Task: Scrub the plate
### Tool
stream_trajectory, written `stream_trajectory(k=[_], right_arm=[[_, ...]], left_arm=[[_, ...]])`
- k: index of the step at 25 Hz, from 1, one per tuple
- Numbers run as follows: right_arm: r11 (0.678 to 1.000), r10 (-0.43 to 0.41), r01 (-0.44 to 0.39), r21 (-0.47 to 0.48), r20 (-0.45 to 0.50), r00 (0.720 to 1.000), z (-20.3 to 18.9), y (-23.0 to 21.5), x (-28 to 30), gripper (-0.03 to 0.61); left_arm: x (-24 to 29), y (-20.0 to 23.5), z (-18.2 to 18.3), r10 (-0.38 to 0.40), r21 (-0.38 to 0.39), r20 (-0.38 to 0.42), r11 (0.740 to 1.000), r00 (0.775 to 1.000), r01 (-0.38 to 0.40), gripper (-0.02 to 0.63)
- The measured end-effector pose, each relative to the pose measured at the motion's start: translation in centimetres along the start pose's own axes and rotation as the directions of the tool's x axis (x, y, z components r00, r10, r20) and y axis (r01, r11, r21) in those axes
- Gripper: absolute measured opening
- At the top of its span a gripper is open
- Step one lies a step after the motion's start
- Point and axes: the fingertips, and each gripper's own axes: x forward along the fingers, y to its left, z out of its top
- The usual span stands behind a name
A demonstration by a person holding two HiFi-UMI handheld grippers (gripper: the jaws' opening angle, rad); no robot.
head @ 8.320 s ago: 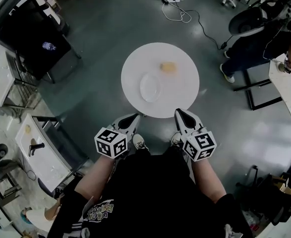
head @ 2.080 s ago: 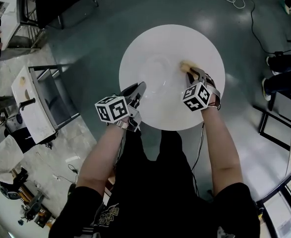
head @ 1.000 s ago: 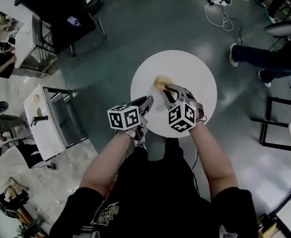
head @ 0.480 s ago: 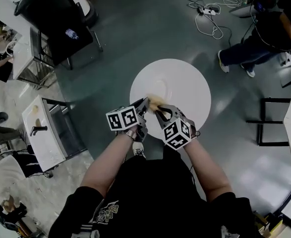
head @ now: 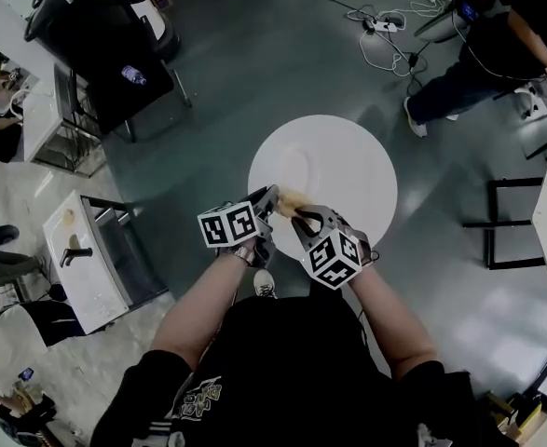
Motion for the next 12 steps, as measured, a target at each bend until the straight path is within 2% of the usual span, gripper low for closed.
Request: stream_trajectory(k=[5, 12], right_arm=[[0.998, -0.052, 0.053, 0.019, -0.027, 0.998, -0.3, -1.7, 0.0, 0.052], [0.989, -0.150, 0.150, 0.005, -0.043, 0.988, 0.2, -5.2, -1.0, 0.052]], left_arm=[[-0.5, -0.7, -1.4, -0.027, 0.094, -0.069, 0.995, 0.997, 0.034, 0.025], [-1.3, -2.6, -2.6, -0.059, 0.196, -0.118, 0.977, 0.991, 0.082, 0.025]])
